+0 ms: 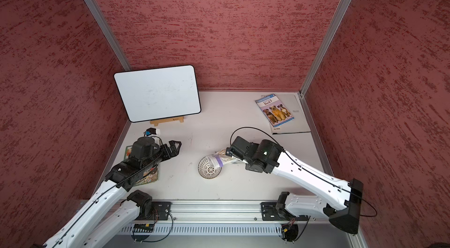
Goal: Pour the oats into the breakfast bowl
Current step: Pour the oats into the bowl.
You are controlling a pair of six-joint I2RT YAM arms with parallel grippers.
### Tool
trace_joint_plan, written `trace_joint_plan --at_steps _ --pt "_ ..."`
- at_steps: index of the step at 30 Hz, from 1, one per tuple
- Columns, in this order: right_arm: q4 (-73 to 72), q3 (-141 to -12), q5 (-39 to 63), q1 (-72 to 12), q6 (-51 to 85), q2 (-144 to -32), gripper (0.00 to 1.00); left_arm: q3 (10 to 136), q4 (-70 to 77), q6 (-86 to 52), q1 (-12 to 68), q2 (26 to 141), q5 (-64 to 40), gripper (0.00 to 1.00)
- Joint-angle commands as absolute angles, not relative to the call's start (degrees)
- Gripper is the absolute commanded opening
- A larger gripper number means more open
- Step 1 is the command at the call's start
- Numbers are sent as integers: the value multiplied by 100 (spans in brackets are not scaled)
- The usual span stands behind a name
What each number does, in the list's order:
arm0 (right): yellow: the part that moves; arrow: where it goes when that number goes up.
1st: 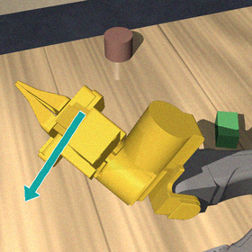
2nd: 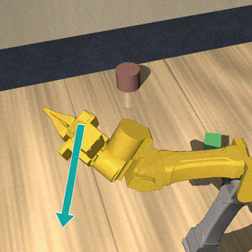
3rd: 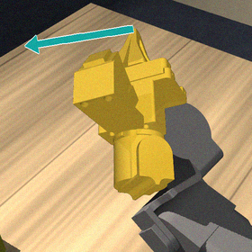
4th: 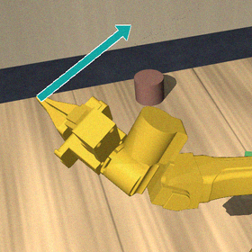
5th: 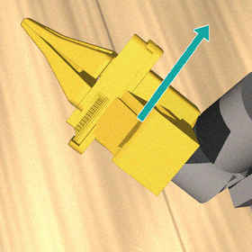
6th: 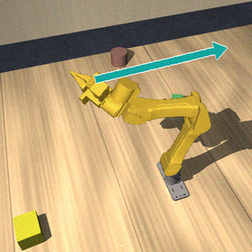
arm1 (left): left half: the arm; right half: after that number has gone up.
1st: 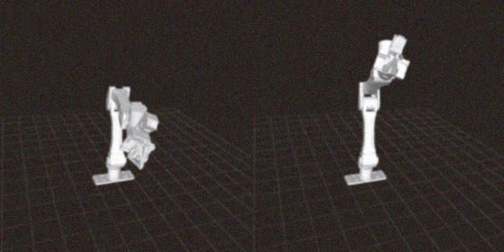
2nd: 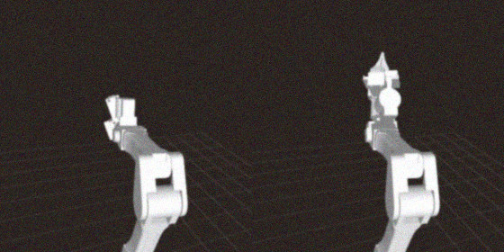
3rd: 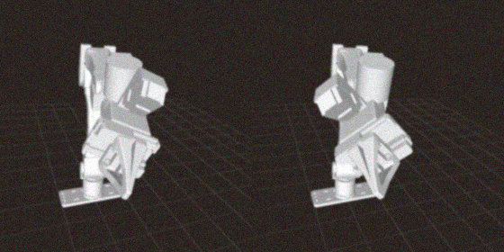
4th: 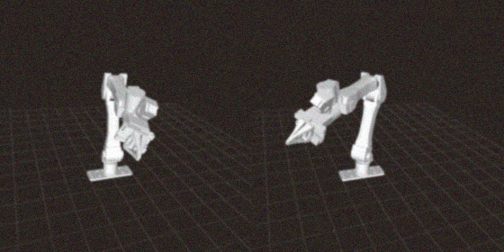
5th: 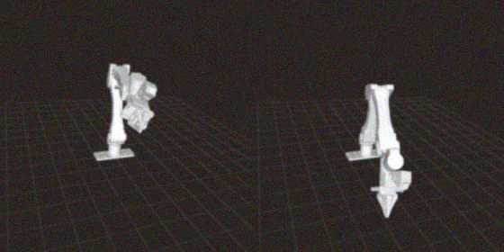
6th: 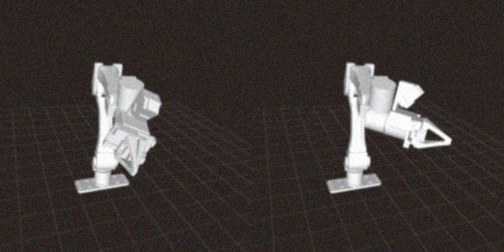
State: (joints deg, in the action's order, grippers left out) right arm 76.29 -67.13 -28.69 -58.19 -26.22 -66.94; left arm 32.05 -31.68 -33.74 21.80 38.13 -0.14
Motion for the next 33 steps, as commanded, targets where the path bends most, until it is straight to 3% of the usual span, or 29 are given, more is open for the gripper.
trace_joint_plan --at_steps 1,33 --pt "7547 -6977 -3344 -5935 -2651 -6724 0 3145 -3041 -3297 2136 3747 -78 100" --pt "7530 -7310 -4965 -6346 -3423 -7601 0 3129 -3023 -3296 2131 3732 -106 100"
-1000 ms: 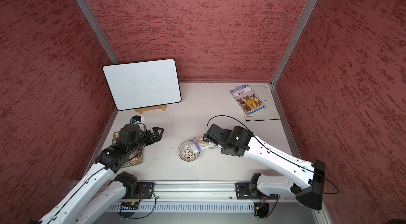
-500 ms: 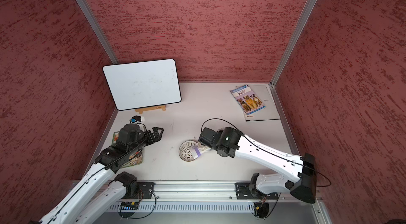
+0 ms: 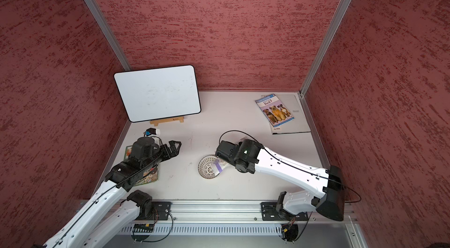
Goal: Pour the oats into the breakfast bowl
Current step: Pour the oats into the bowl.
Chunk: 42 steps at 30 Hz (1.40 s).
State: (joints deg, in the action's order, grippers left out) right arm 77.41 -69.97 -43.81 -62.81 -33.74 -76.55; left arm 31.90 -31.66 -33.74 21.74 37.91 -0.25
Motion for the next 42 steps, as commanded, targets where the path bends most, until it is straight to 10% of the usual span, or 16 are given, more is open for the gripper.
trace_joint_plan --at_steps 1,42 --pt "7531 -7332 -4967 -6352 -3438 -7628 0 3129 -3023 -3297 2128 3731 -106 100" --pt "7023 -7611 -6284 -6650 -4244 -8314 0 3095 -3015 -3297 2126 3642 -114 100"
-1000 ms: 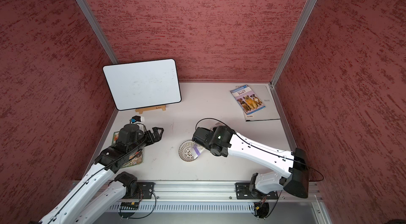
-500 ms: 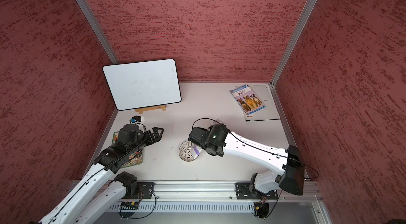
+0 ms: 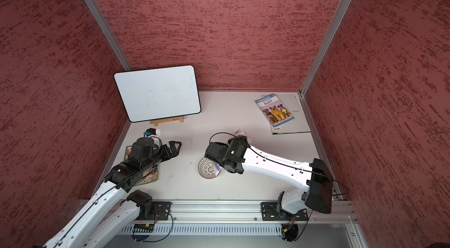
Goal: Pour the oats into the breakfast bowl
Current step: Pour the oats into the bowl.
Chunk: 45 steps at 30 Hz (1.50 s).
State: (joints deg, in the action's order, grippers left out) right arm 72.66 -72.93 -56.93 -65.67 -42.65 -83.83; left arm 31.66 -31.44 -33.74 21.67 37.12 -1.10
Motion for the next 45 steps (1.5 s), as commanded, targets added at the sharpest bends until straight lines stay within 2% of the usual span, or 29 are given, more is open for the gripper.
trace_joint_plan --at_steps 1,16,45 --pt "7007 -7611 -6318 -6660 -4253 -8314 0 3094 -3016 -3300 2125 3645 -116 100" --pt "6819 -7574 -6622 -6741 -4404 -8526 0 3094 -3010 -3300 2128 3634 -127 100" --pt "6804 -7479 -6564 -6846 -4351 -8680 0 3089 -3023 -3309 2127 3611 -132 100"
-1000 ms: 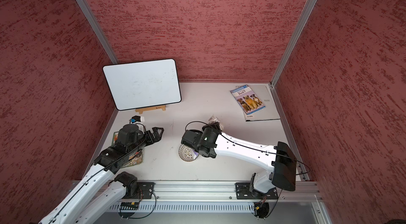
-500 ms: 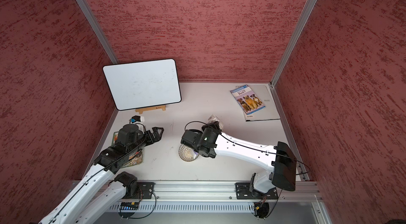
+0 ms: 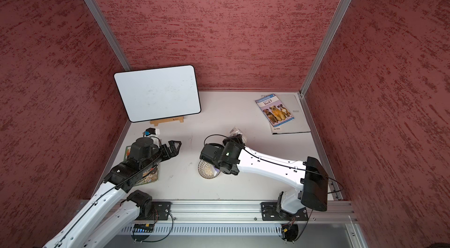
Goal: Pour the oats into the breakfast bowl
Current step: Pour the oats into the bowl.
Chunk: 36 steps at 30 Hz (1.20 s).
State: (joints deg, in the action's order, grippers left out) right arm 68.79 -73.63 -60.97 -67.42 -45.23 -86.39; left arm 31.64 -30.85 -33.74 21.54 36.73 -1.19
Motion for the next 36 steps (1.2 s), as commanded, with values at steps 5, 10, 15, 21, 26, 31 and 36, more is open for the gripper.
trace_joint_plan --at_steps 5,10,15,21,26,31,36 --pt "6647 -7643 -6470 -6855 -4297 -8634 0 3085 -3011 -3308 2131 3607 -130 100" --pt "6545 -7665 -6535 -6860 -4307 -8601 0 3082 -3017 -3310 2122 3597 -140 100" --pt "6700 -7591 -6684 -6864 -4319 -8657 0 3092 -3013 -3306 2124 3608 -141 100" --pt "6799 -7505 -6710 -6873 -4242 -8734 0 3091 -3005 -3303 2121 3594 -153 100" --pt "6683 -7476 -6704 -6882 -4293 -8756 0 3075 -2989 -3310 2121 3593 -157 100" --pt "6404 -7540 -6740 -6919 -4425 -8698 0 3069 -2984 -3308 2129 3584 -167 100" --pt "6417 -7498 -6909 -6935 -4495 -8739 0 3089 -2989 -3300 2124 3591 -167 100"
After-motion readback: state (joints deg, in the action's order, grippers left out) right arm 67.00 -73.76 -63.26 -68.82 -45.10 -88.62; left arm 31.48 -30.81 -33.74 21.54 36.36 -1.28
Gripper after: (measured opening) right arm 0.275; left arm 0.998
